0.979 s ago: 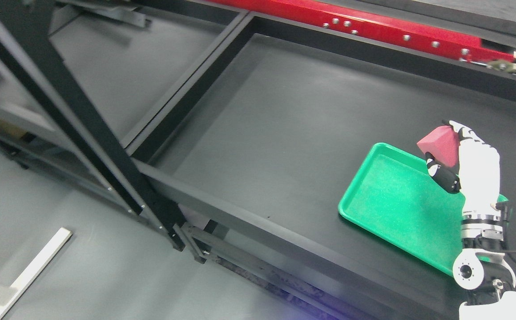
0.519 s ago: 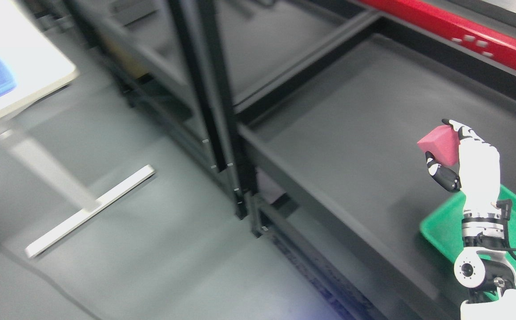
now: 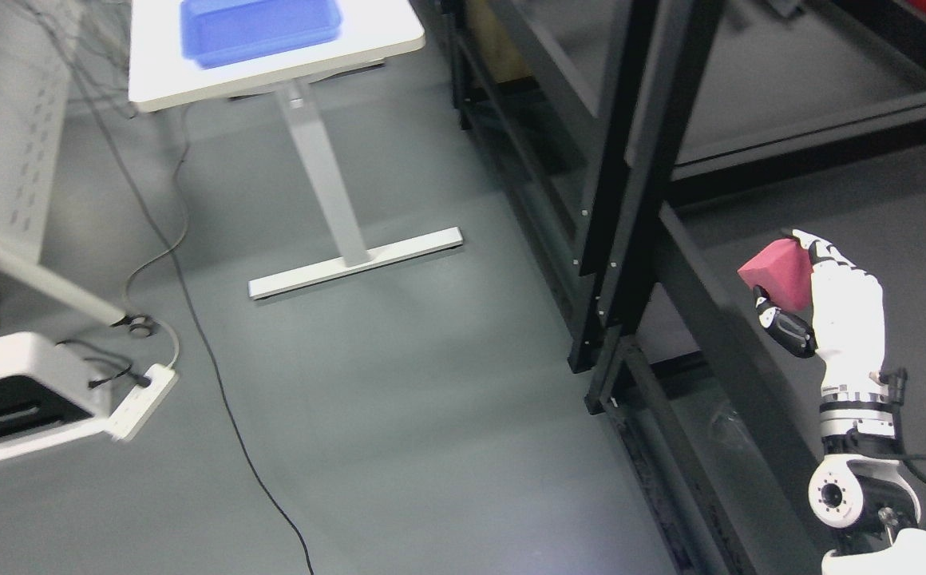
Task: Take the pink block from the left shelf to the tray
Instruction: 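Turn and drive holding the cube toward the blue tray on the white table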
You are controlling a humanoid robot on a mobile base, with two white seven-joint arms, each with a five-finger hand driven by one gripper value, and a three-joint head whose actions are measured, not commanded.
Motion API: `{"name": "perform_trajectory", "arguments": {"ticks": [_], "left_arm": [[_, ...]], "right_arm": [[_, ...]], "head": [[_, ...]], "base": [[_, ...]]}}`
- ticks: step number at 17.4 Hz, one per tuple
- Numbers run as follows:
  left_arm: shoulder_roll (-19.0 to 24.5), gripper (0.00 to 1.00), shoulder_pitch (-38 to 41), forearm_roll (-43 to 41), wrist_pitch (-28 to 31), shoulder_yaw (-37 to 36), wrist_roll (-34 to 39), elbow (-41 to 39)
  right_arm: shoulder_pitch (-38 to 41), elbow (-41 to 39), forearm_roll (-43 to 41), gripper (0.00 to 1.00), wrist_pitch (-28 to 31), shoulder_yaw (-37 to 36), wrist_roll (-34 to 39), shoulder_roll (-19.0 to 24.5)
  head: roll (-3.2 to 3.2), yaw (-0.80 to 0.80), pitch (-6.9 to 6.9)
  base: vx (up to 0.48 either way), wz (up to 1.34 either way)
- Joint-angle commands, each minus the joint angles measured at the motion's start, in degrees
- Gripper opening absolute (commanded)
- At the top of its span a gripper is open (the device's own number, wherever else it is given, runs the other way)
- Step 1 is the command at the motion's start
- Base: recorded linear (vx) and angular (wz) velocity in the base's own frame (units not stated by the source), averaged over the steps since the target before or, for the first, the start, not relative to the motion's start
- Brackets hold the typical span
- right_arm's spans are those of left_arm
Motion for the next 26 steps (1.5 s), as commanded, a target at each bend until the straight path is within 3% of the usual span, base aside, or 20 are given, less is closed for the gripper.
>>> {"name": "perform_trajectory", "arguments": {"ticks": [1,15,26], "left_arm": [[1.0,1.0,-1.3,-0.1,0.0,0.0,0.0,-1.0],[1.0,1.0,-1.3,-0.1,0.0,0.0,0.0,-1.0],[1.0,1.0,-1.3,-0.1,0.0,0.0,0.0,-1.0]], "right_arm": [[-1.1,0.3,0.1,0.04,-0.1,0.5,-0.1,-0.1],[-1.7,1.6,0.2,0.04,-0.1,1.8,-0.2,-0.1],[-1.3,1.9,0.1,0.04,-0.7,1.8,-0.2,-0.1]], "head": [[0.0,0.0,0.0],[0.0,0.0,0.0],[0.0,0.0,0.0]], "base": [[-0.121,0.86],[-0.035,0.36],[0.168,0.31]]}}
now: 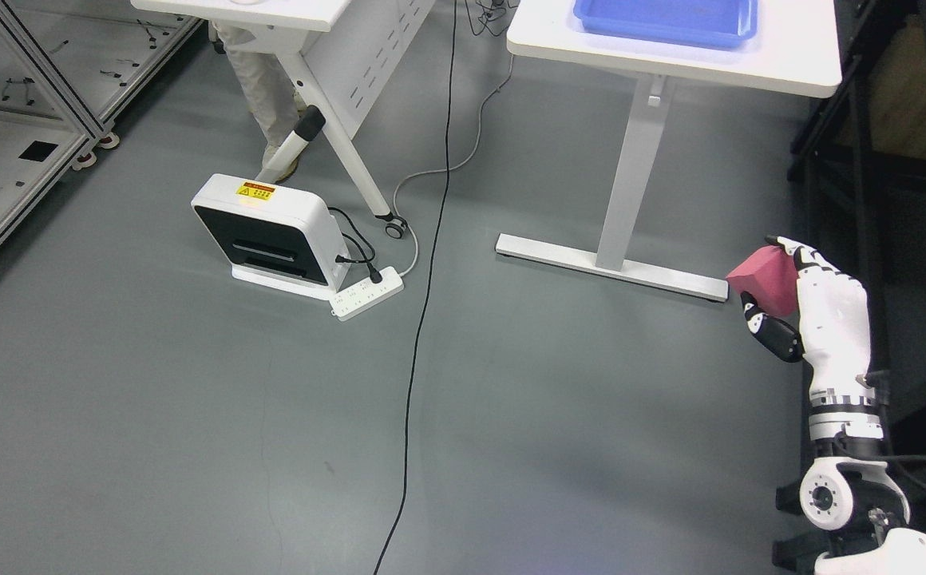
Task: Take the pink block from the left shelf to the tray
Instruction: 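Turn and drive holding the cube toward the blue tray on the white table, then lower the right hand and release the pink cube into the blue tray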
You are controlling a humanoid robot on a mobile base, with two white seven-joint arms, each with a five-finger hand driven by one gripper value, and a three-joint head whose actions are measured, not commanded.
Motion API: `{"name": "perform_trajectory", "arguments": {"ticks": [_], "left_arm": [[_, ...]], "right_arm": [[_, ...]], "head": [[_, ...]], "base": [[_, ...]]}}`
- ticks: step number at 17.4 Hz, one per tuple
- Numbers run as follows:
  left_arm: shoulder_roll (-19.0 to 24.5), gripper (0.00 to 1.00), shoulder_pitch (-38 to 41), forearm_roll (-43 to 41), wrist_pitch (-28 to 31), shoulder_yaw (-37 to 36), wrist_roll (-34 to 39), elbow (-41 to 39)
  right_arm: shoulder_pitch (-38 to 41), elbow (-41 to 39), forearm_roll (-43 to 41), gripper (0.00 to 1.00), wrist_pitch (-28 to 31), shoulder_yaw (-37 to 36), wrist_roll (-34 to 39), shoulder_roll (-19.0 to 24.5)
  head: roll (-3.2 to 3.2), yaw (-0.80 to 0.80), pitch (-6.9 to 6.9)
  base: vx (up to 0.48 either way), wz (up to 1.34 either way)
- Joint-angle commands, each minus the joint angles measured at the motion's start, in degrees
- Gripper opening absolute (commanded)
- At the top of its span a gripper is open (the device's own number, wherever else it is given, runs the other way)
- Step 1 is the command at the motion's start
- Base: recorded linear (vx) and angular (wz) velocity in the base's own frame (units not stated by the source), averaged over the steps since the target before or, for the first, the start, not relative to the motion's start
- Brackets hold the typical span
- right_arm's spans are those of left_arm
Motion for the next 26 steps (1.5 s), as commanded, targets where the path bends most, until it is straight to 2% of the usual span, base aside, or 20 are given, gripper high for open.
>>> {"name": "perform_trajectory", "arguments": {"ticks": [1,15,26], "left_arm": [[1.0,1.0,-1.3,-0.1,0.0,0.0,0.0,-1.0],[1.0,1.0,-1.3,-0.1,0.0,0.0,0.0,-1.0],[1.0,1.0,-1.3,-0.1,0.0,0.0,0.0,-1.0]], "right_arm": [[-1.1,0.4,0.0,0.04,-0.1,0.8,0.2,0.0],[-0.4,0.4,-0.2,0.04,0.0,0.3,0.1,0.8],[-0.4,0.2,-0.6,0.04,-0.4,0.9,0.6,0.6]], "head": [[0.0,0.0,0.0],[0.0,0.0,0.0],[0.0,0.0,0.0]], "base": [[0.353,0.24],[0.479,-0.1],[0.385,0.13]]}}
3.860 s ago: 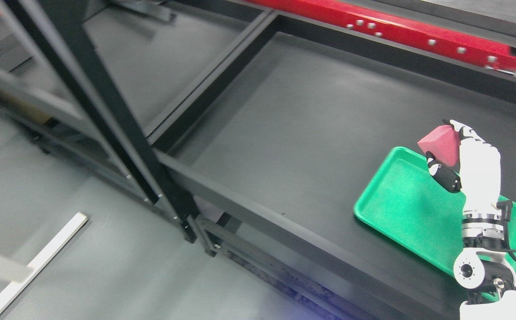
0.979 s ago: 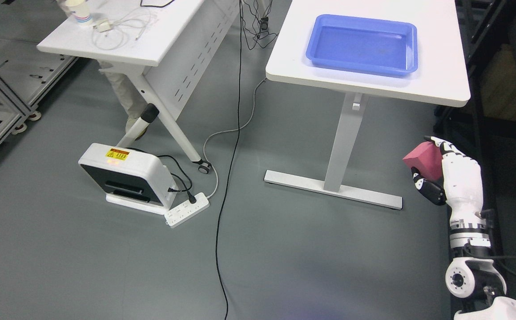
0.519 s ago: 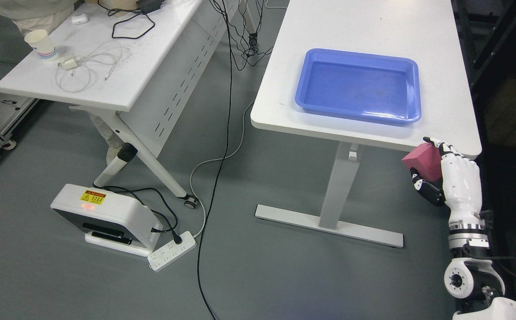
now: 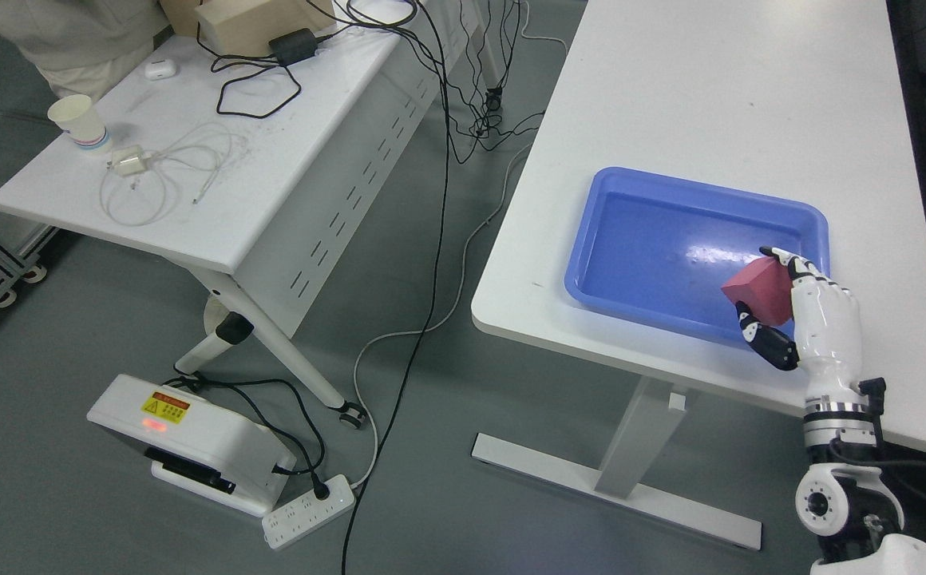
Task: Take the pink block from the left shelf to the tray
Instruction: 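Lower the right hand and release the pink cube into the blue tray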
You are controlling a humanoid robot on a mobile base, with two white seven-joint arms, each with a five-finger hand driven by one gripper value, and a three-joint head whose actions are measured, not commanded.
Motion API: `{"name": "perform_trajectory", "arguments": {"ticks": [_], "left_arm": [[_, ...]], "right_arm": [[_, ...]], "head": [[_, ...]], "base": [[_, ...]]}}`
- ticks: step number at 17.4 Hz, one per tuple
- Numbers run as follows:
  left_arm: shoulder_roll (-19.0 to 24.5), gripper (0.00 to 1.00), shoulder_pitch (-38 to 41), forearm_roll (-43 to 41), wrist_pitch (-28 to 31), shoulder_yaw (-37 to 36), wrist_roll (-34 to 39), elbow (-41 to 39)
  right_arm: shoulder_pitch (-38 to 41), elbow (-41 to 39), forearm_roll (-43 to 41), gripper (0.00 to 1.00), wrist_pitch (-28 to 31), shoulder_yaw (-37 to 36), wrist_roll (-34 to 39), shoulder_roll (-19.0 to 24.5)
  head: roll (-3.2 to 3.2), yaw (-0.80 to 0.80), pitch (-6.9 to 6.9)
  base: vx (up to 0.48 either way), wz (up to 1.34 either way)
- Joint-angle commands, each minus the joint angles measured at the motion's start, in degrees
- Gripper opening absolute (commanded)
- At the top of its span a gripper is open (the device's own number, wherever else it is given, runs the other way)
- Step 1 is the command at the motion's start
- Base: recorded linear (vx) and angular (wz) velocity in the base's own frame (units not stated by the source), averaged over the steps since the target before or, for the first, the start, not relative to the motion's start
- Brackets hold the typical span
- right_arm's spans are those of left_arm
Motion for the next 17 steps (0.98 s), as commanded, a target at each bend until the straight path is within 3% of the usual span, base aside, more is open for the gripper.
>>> {"name": "perform_trajectory", "arguments": {"ticks": [1,4,6,9,14,17], "left_arm": [[1.0,1.0,-1.3,-0.1,0.0,0.0,0.0,-1.0],[1.0,1.0,-1.3,-0.1,0.0,0.0,0.0,-1.0],[1.0,1.0,-1.3,-0.1,0.0,0.0,0.0,-1.0],[1.0,1.0,-1.3,-0.1,0.0,0.0,0.0,-1.0],[1.0,1.0,-1.3,-0.1,0.0,0.0,0.0,-1.0],[1.0,1.0,-1.3,-0.1,0.0,0.0,0.0,-1.0]], "right_arm": [[-1.0,-0.1,-0.2,0.04,-1.4,1.1,0.4,0.1],[-1.0,0.0,-0.1,0.07,-2.3,1.1,3.0,0.0],[-0.8,0.0,-1.0,0.47,-1.9,0.5,7.5,0.2],[-0.3,0.0,-10.9,0.79,-1.8,-1.7,9.4,-0.2],[-0.1,0.0,-21.2,0.98,-1.6,-5.1,12.2,-0.5],[-0.4,0.0,-28.3,0.99,-1.4,-6.3,15.4,-0.6]], "head": [[0.0,0.0,0.0],[0.0,0.0,0.0],[0.0,0.0,0.0],[0.0,0.0,0.0],[0.0,0.0,0.0],[0.0,0.0,0.0]], "base": [[0.312,0.2],[0.272,0.15],[0.201,0.11],[0.142,0.1],[0.061,0.04],[-0.007,-0.01]]}}
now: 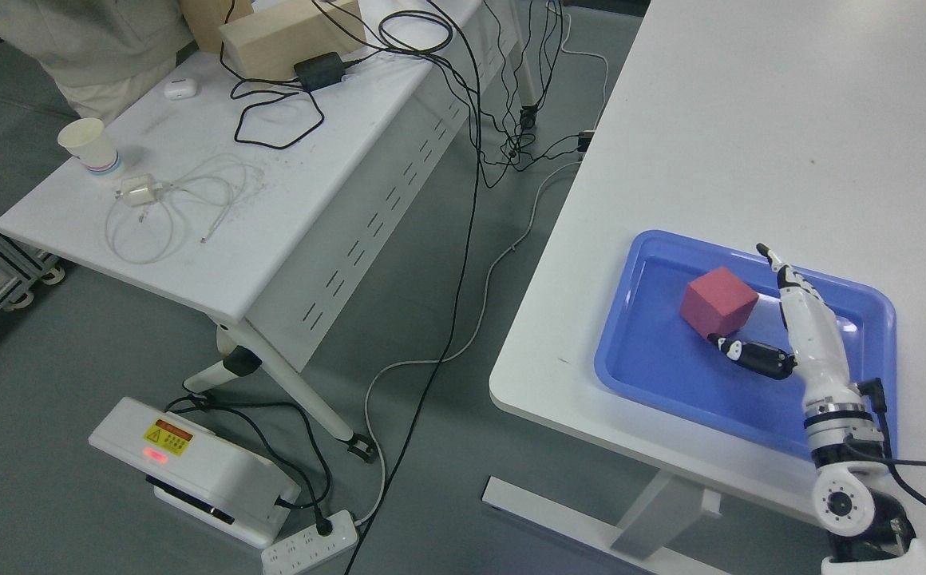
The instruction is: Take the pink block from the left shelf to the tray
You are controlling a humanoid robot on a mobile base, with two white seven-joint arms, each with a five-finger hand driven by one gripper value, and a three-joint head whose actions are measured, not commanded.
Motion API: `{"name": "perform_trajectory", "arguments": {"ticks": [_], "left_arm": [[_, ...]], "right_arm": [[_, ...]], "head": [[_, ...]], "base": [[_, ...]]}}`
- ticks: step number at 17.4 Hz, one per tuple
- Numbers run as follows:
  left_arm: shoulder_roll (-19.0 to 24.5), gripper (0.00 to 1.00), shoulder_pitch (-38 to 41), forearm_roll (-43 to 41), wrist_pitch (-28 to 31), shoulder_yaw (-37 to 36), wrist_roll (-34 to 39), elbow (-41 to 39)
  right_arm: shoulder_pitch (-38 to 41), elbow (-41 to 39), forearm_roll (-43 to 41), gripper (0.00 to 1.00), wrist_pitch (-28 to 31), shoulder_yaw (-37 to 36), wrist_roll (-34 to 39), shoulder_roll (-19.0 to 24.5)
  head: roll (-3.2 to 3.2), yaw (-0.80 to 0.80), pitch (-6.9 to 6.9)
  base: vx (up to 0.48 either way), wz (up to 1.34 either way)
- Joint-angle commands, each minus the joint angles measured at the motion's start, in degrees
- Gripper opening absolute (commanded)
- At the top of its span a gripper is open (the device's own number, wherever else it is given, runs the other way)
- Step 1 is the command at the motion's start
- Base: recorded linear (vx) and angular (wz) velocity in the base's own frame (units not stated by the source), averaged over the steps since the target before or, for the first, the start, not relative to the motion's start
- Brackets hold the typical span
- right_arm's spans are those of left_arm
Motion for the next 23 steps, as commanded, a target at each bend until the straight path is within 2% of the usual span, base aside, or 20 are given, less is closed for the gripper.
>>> {"name": "perform_trajectory", "arguments": {"ticks": [1,2,4,5,7,14,23], "left_arm": [[1.0,1.0,-1.3,-0.1,0.0,0.0,0.0,-1.0],[1.0,1.0,-1.3,-0.1,0.0,0.0,0.0,-1.0],[1.0,1.0,-1.3,-0.1,0.0,0.0,0.0,-1.0],[1.0,1.0,-1.3,-0.1,0.0,0.0,0.0,-1.0],[1.0,1.0,-1.3,-0.1,0.0,0.0,0.0,-1.0],[1.0,1.0,-1.3,-0.1,0.0,0.0,0.0,-1.0],[1.0,1.0,-1.3,-0.1,0.0,0.0,0.0,-1.0]], "right_arm": [[-0.4,-0.1,-15.0,0.99,0.4,-4.8,2.5,-0.3],[-0.4,0.0,-17.9,0.99,0.4,-6.4,2.5,-0.2],[-0.4,0.1,-29.7,0.99,1.3,-7.7,2.7,-0.1],[-0.4,0.0,-33.2,1.0,3.5,-7.8,2.7,0.2],[-0.8,0.0,-33.7,1.0,7.2,-8.4,2.8,0.5],[-0.4,-0.1,-34.2,1.0,7.5,-9.8,2.9,0.5],[0.5,-0.1,-34.3,1.0,7.5,-9.3,3.2,2.4]], "head": [[0.0,0.0,0.0],[0.0,0.0,0.0],[0.0,0.0,0.0],[0.0,0.0,0.0],[0.0,0.0,0.0],[0.0,0.0,0.0],[0.0,0.0,0.0]], "base": [[-0.014,0.0],[0.0,0.0],[0.007,0.0],[0.015,0.0],[0.006,-0.02],[-0.069,-0.05],[-0.19,-0.02]]}}
